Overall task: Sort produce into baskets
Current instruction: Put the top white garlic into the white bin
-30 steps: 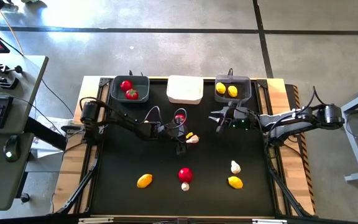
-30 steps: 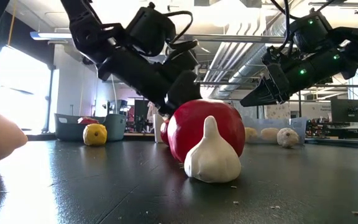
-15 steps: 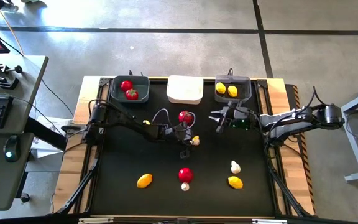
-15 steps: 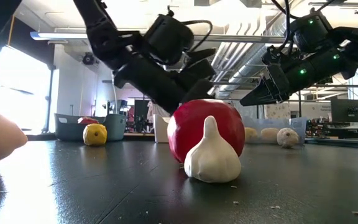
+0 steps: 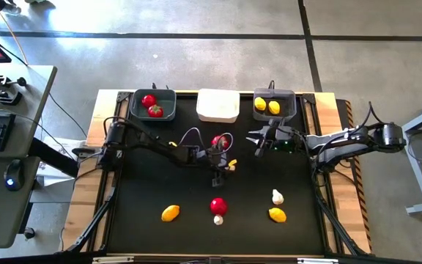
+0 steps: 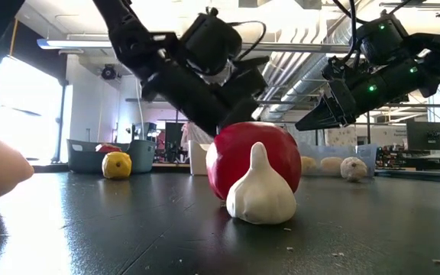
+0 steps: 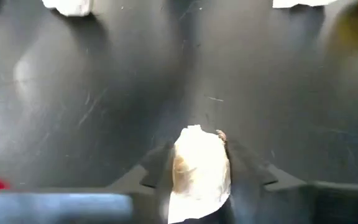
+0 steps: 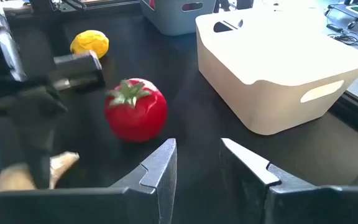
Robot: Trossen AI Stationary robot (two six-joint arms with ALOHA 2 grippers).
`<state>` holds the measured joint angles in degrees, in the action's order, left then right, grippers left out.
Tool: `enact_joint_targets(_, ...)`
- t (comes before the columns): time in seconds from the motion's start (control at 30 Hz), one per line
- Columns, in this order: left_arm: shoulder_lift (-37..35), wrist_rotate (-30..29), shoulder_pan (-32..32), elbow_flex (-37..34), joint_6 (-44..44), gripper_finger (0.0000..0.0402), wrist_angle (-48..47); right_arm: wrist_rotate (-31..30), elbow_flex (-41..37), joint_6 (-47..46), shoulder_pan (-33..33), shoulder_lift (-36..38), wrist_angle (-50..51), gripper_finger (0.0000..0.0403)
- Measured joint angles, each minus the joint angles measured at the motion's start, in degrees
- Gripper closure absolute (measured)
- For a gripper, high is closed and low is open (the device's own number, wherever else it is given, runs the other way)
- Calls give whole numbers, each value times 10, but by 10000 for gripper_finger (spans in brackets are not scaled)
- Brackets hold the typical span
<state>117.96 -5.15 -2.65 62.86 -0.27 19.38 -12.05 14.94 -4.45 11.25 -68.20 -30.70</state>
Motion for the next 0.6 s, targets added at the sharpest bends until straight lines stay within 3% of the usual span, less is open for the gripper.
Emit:
enact_joint_targets(0.13, -45, 2, 12, 0, 25, 347, -36, 0, 0, 0, 0, 0, 0, 289)
enact_joint_targets(0.4, -172, -1, 69, 0, 55, 339, -94, 0, 0, 0, 0, 0, 0, 289)
enact_joint_targets(0.6, -224, -49, 157, 0, 61, 339, -120, 0, 0, -1, 0, 0, -4, 289)
